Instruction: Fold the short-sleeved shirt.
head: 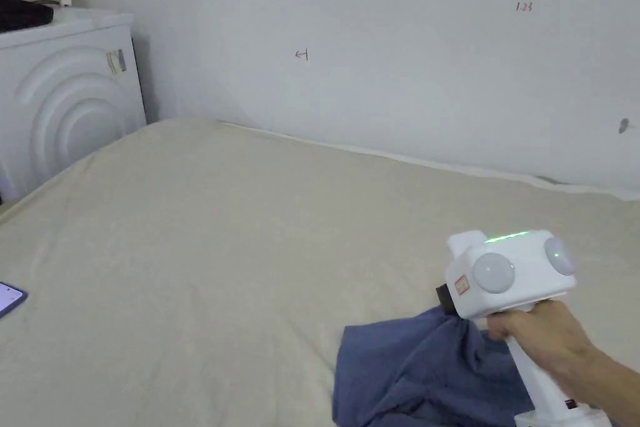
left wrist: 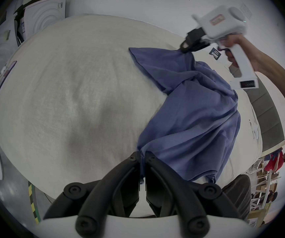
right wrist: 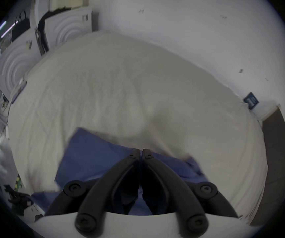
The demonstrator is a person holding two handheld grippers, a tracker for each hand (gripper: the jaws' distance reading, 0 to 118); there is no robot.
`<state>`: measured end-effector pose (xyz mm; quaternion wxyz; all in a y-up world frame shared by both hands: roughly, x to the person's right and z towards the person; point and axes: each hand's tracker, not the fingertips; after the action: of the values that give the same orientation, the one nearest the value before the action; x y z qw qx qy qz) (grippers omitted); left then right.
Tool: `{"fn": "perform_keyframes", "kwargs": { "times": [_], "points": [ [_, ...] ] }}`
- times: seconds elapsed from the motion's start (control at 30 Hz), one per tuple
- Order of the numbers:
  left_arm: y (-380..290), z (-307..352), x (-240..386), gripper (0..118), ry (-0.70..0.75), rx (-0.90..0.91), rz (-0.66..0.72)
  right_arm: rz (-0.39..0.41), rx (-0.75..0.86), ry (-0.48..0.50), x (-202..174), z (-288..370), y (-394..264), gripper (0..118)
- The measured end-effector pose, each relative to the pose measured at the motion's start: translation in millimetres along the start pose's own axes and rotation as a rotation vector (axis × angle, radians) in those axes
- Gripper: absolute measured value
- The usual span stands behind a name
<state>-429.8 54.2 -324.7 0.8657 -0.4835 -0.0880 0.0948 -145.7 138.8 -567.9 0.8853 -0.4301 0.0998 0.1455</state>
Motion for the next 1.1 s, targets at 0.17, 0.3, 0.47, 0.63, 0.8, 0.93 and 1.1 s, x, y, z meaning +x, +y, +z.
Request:
{"fn": "perform_keyframes", "kwargs": {
  "times": [0.17,0.3,0.47,0.63,0.8,0.93,1.1],
  "points": [
    [42,55,30,3,0.038,0.137,-0.029,-0.071,0.137,-0.114,82,127,-21,4],
    [89,104,66,3,0.077,0.246,-0.091,-0.180,0.254,-0.217,154,233,-54,4],
    [164,170,112,3,0.143,0.398,-0.157,-0.316,0.395,-0.278,220,355,-107,4],
    [210,233,154,3,0.238,0.501,-0.232,-0.434,0.492,-0.348,256,426,-136,4],
    [229,282,175,3,0.275,0.601,-0.192,-0.433,0.530,-0.386,262,462,-146,4],
    [242,311,176,3,0.240,0.627,-0.169,-0.439,0.589,-0.404,262,488,-142,4],
    [253,324,179,3,0.274,0.637,-0.168,-0.459,0.645,-0.415,264,511,-132,4]
  ]
}}
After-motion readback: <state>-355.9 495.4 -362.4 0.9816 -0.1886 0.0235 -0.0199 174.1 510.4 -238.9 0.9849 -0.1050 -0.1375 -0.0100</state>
